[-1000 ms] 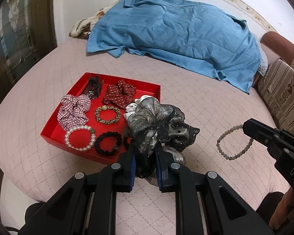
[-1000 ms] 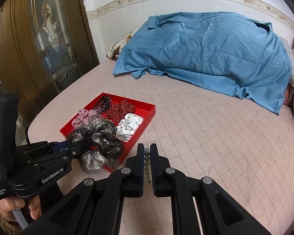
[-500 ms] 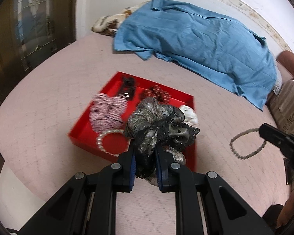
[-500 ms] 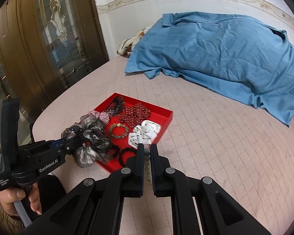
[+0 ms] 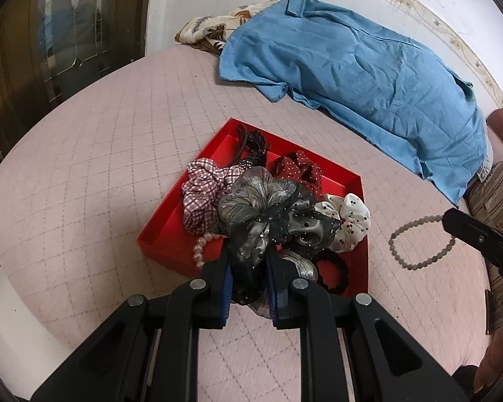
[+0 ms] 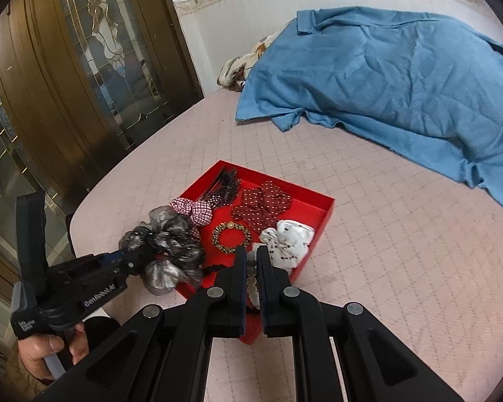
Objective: Organize jewelry
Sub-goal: 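Carry the grey scrunchie and bead bracelet over the red tray, then lower both held items into the red tray and open both tools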
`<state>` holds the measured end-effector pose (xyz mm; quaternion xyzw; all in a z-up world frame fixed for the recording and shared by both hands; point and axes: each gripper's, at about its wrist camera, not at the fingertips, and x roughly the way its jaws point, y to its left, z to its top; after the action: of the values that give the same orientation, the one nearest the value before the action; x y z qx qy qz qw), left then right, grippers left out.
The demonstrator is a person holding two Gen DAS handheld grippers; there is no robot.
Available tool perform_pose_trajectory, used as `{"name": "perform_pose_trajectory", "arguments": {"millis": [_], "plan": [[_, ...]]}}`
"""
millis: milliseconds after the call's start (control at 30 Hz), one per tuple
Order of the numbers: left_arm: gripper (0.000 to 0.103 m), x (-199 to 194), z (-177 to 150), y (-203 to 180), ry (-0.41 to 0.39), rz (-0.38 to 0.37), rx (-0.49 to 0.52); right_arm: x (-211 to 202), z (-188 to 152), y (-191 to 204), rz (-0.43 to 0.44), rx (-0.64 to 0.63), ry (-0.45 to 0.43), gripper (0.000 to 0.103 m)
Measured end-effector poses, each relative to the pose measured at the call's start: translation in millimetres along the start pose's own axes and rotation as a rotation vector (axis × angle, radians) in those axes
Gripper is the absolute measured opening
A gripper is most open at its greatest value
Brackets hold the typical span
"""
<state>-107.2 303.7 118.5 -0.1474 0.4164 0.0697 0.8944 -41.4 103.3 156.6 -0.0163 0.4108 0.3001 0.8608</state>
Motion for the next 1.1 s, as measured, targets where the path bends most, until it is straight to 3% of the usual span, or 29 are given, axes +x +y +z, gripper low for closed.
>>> {"name": "perform_pose_trajectory", "arguments": {"millis": [433, 867, 1100], "plan": [[0.017, 40.1, 23.3, 0.5, 0.030, -0.005, 0.007, 52.6, 23.1, 1.8, 0.029, 0.029, 0.039, 0.007], [0.017, 73.6, 46.1, -2.3, 0.042, -0.028, 0.001, 106.1, 60.5, -28.1, -0.048, 0.066, 0.038, 0.007], [0.017, 103.3, 63.7, -10.5, 0.049, 0.007, 0.025, 136.4, 61.1, -51.0, -0.076, 0.101, 0.080, 0.007]]}}
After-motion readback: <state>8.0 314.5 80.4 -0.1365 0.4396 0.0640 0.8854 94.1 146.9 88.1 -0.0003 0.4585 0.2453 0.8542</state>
